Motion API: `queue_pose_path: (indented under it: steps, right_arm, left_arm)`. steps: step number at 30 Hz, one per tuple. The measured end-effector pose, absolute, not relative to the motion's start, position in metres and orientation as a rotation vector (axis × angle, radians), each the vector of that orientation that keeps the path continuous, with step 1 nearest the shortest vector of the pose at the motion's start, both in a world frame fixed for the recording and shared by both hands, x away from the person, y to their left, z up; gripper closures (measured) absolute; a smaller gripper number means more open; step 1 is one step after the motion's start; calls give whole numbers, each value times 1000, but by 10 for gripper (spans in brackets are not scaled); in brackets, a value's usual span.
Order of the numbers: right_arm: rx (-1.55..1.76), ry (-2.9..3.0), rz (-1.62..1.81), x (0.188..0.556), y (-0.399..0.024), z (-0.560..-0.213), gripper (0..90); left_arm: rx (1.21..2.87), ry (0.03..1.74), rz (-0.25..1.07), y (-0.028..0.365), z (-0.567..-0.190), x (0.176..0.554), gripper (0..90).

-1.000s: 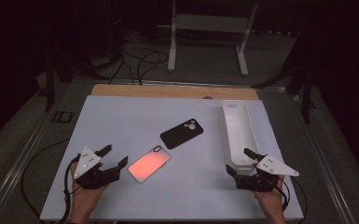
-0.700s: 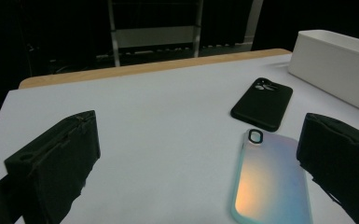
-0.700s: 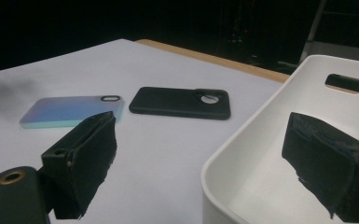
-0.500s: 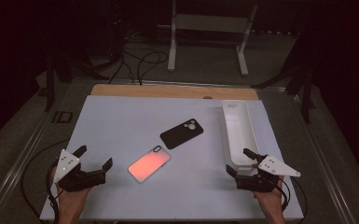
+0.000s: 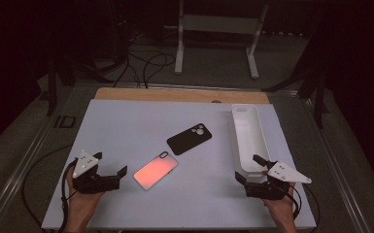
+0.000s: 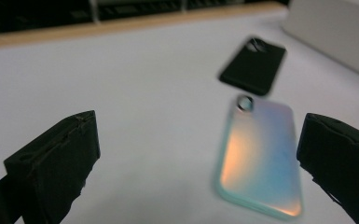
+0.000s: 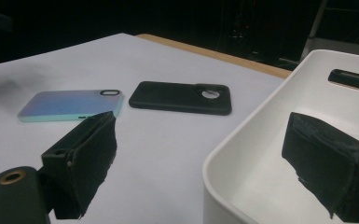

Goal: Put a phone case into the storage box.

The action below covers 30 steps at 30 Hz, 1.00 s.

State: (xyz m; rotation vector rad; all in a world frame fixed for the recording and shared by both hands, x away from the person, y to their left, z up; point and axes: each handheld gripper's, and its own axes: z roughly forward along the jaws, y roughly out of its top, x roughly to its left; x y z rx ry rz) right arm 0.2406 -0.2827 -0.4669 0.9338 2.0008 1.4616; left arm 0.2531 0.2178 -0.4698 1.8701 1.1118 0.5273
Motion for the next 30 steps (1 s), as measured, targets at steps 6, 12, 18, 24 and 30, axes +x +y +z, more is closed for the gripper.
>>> queue_pose_path:
  steps: [6,12,18,24,30]
  right_arm:
    - [932,2001,1455,241,-282,-467,98]
    - [936,1994,1455,241,-284,-466,98]
    - [940,1994,1456,240,-284,-466,98]
    - [939,1993,1455,241,-284,-466,98]
    - [937,1995,1454,241,-284,-466,98]
  left_arm:
    - [2040,1086,402,185,-494,275,0]
    - [2110,1074,375,161,-509,289,0]
    - [2176,1051,361,143,-518,293,2]
    - [2223,1034,357,132,-523,294,26]
    - [2252,1023,359,124,-526,294,45]
